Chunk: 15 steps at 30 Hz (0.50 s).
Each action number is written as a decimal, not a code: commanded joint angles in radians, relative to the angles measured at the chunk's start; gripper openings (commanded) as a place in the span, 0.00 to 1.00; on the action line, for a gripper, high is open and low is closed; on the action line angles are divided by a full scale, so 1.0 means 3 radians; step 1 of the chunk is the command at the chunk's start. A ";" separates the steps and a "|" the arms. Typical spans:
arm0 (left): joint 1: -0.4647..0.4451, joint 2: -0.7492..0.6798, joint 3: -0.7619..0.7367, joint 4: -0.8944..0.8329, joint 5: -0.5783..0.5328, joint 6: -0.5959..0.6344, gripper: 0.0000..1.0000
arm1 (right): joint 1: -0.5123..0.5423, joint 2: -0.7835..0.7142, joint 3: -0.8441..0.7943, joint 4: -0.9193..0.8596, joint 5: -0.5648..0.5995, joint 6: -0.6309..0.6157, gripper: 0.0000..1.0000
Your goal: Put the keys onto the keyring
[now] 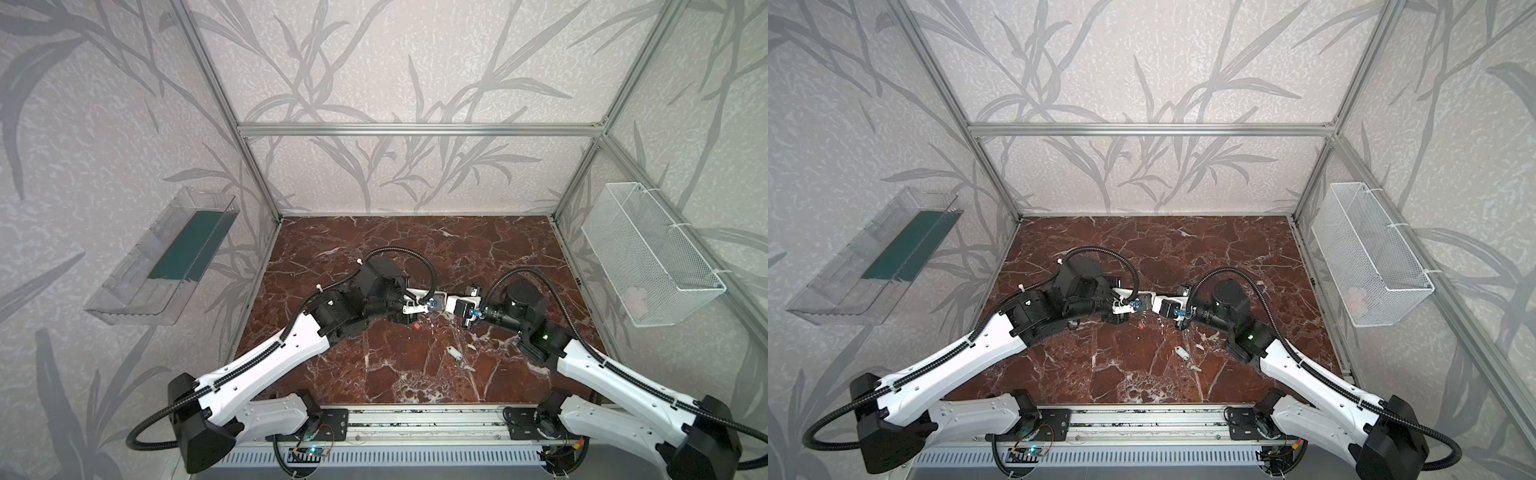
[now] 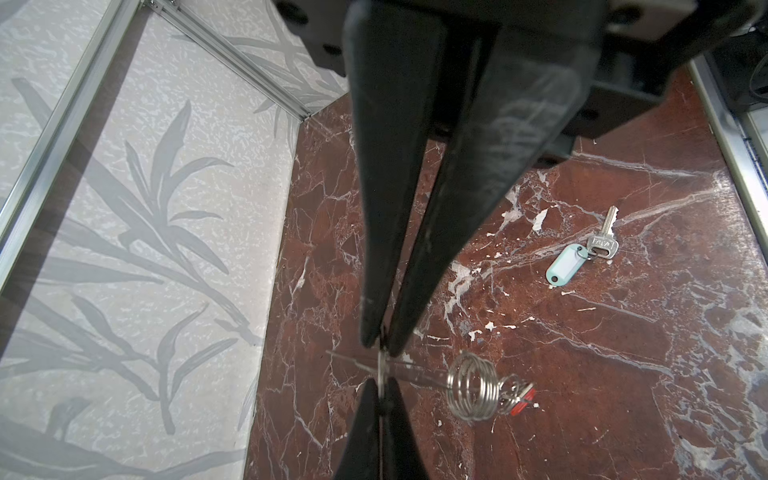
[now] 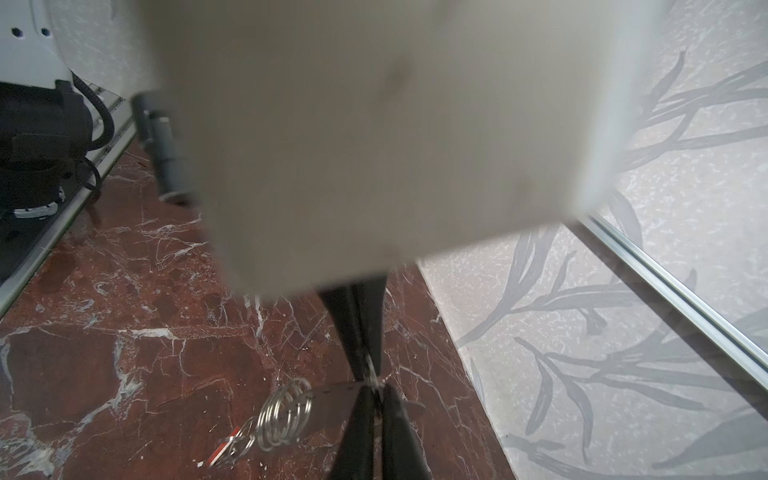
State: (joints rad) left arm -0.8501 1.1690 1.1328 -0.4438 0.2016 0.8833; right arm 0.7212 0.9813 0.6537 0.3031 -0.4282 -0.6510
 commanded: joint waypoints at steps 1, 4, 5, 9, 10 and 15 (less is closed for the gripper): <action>-0.0076 0.0030 0.0125 0.0032 0.0023 0.0144 0.00 | 0.0015 0.0057 0.0077 0.0035 -0.0007 0.0079 0.03; -0.0076 0.0027 0.0097 0.0106 -0.0025 0.0073 0.02 | 0.0015 0.0063 0.0045 0.0057 0.0007 0.0046 0.00; -0.0074 0.0013 0.0065 0.0156 -0.0086 0.0037 0.07 | 0.0015 0.0051 0.0016 0.0088 0.0028 0.0027 0.00; 0.0038 -0.0092 -0.0129 0.0333 -0.0196 -0.0164 0.22 | 0.0015 -0.0023 -0.0196 0.0353 0.0150 -0.0139 0.00; 0.0079 -0.0126 -0.0168 0.0344 -0.0167 -0.0220 0.22 | 0.0015 -0.0038 -0.0258 0.0444 0.0175 -0.0194 0.00; 0.0301 -0.0237 -0.0317 0.0420 0.0044 -0.0522 0.26 | 0.0016 -0.0065 -0.0453 0.0811 0.0280 -0.0467 0.00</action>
State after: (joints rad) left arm -0.7902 1.1282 1.0550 -0.3592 0.1757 0.7902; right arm 0.7212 0.9810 0.5323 0.4271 -0.3729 -0.7277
